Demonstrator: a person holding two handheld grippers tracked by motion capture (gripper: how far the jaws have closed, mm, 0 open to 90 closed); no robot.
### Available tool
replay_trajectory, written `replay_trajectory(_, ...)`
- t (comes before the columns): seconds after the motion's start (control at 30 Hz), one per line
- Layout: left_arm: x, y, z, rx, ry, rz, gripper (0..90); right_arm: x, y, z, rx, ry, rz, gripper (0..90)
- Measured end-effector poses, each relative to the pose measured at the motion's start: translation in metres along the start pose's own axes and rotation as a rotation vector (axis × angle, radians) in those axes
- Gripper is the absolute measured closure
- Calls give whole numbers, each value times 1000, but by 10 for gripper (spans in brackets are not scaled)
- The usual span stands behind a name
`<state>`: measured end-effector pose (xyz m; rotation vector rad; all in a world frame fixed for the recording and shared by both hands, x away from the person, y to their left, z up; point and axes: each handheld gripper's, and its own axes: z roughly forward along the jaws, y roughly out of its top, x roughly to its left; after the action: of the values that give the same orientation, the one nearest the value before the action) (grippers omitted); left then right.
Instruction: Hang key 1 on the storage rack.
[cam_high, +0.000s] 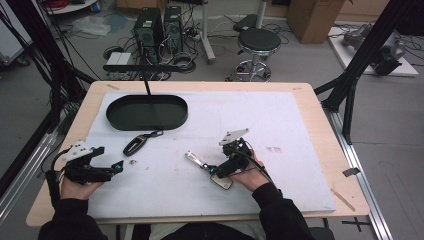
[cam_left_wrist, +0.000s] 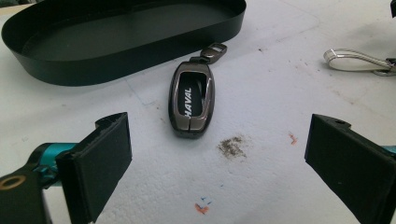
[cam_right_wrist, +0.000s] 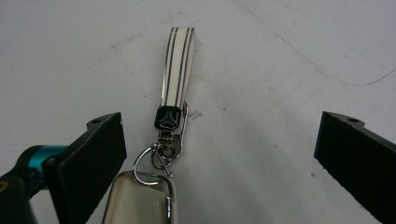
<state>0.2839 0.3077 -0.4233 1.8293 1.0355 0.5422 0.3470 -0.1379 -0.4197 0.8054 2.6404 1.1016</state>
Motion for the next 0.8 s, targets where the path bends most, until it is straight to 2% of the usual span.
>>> replay_trajectory(0.13, 0, 0, 0, -1, 1, -1, 77, 5, 3, 6, 13, 11, -13, 14)
replay_trajectory(0.23, 0, 0, 0, 0, 0, 0, 78, 12, 5, 14, 42, 26, -18, 14)
replay_trajectory(0.4, 1, 0, 0, 1, -1, 1, 78, 16, 7, 22, 76, 32, -14, 15)
replay_trajectory(0.43, 1, 0, 0, 1, -2, -2, 77, 17, 7, 25, 93, 41, -1, 17)
replay_trajectory(0.47, 1, 0, 0, 2, -3, -2, 78, 19, 7, 28, 133, 54, 7, 60)
replay_trajectory(0.5, 1, 0, 0, 2, -3, -2, 78, 20, 6, 29, 155, 53, 15, 61)
replay_trajectory(0.53, 1, 0, 0, 3, -2, -2, 78, 20, 6, 29, 155, 53, 15, 61)
replay_trajectory(0.57, 1, 0, 0, 1, -2, -4, 78, 23, 5, 30, 182, 31, 6, 103)
replay_trajectory(0.6, 1, 0, 0, 1, -2, -3, 78, 24, 5, 29, 186, 17, 2, 150)
replay_trajectory(0.63, 1, 0, 0, 1, -1, -4, 78, 24, 5, 29, 186, 17, 2, 150)
replay_trajectory(0.67, 1, 0, 0, 0, -2, -5, 78, 25, 6, 27, 186, -4, 3, 217)
replay_trajectory(0.77, 1, 0, 0, 0, -1, -3, 78, 26, 6, 25, 191, -3, 17, 259)
replay_trajectory(0.8, 1, 0, 0, 0, -1, -3, 77, 27, 6, 25, 189, -12, -2, 292)
